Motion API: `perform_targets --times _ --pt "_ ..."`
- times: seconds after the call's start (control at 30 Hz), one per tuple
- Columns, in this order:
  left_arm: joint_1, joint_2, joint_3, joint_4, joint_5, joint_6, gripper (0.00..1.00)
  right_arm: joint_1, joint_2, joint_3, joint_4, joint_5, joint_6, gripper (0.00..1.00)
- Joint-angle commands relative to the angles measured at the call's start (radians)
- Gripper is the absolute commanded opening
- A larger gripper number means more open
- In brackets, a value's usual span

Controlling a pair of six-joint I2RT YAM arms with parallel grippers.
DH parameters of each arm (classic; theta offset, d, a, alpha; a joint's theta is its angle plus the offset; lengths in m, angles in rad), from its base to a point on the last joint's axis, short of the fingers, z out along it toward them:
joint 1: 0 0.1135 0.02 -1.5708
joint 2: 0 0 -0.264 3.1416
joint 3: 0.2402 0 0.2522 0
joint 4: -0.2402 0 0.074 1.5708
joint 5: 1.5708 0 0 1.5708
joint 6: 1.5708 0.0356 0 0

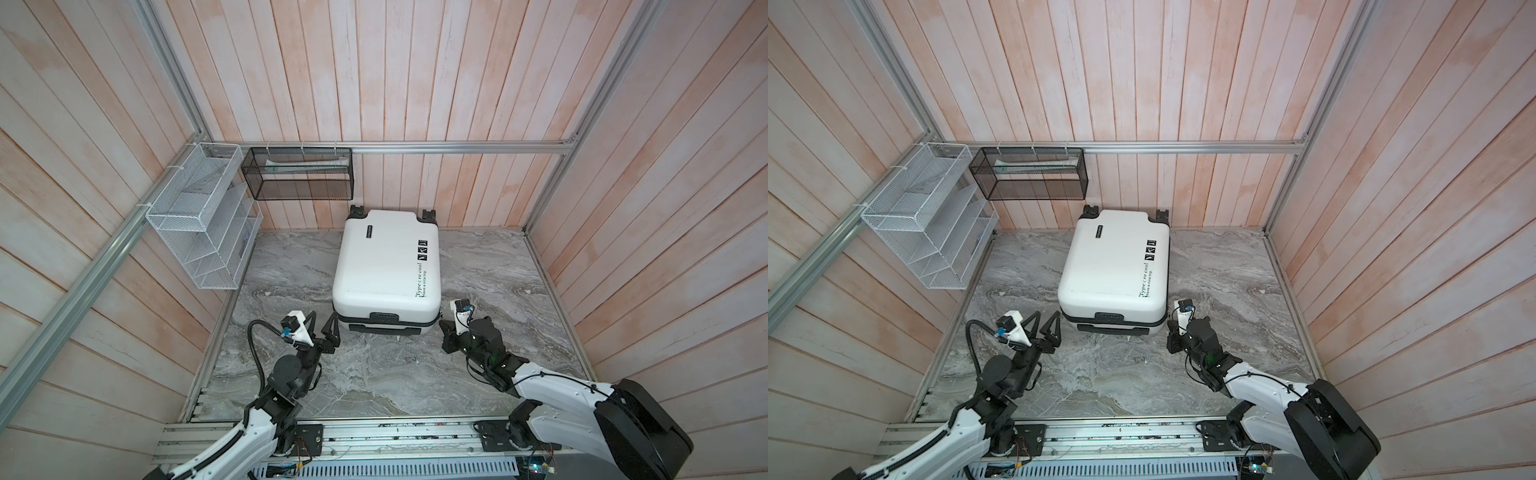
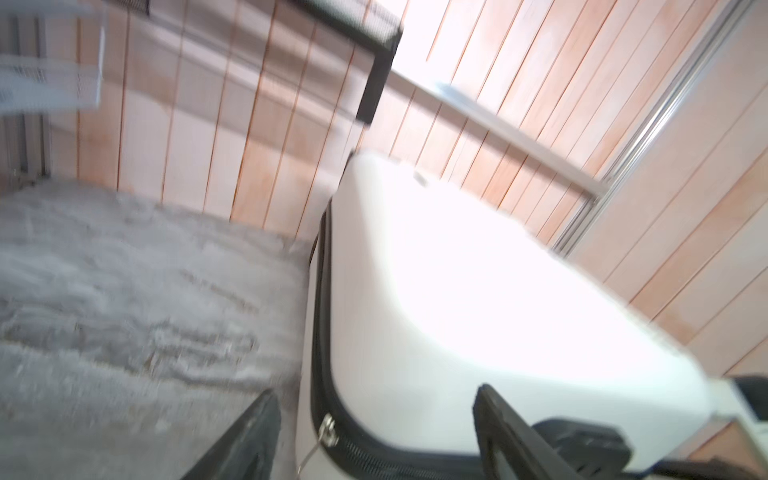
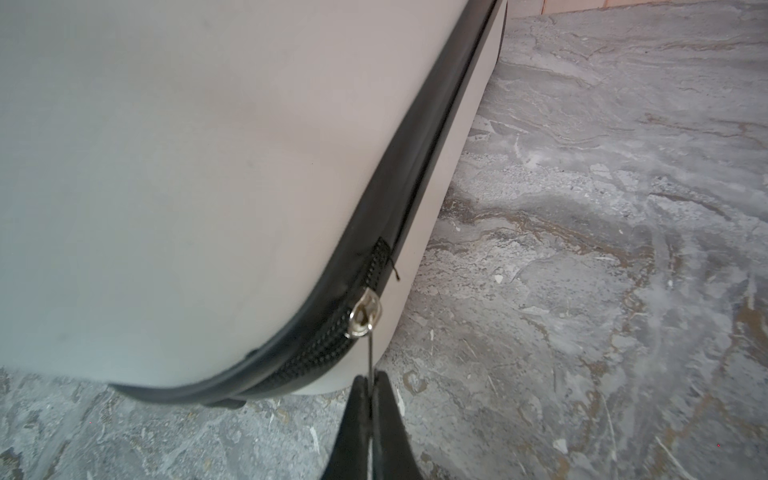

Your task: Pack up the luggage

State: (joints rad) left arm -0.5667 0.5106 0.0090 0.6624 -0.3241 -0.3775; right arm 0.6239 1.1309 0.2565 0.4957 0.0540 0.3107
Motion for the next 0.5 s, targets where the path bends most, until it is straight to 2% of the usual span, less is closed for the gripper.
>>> perform_targets --times 0.0,0.1,0.17,0.33,0.47 --pt "0.004 -0.173 -0.057 -0.093 -0.056 -0.028 0.75 -0.012 -0.011 -0.015 0.015 0.006 -0.002 0.0" --pt "0.033 -0.252 -0.025 -0.141 -0.075 -0.056 0.8 -0.013 -0.025 -0.024 0.014 -0.001 -0.001 0.0" --pt "0.08 -0.22 0.023 -0.181 -0.04 -0.101 0.9 -0.016 -0.032 -0.028 0.01 -0.006 -0.002 0.0" --pt "0.131 0.033 0.182 -0.201 0.124 -0.092 1.0 -0.021 -0.038 -0.026 -0.006 -0.005 -0.003 0.0" --pt "0.132 0.268 0.343 -0.221 0.274 -0.05 1.0 -0.026 -0.046 -0.024 -0.011 -0.008 0.006 0.0"
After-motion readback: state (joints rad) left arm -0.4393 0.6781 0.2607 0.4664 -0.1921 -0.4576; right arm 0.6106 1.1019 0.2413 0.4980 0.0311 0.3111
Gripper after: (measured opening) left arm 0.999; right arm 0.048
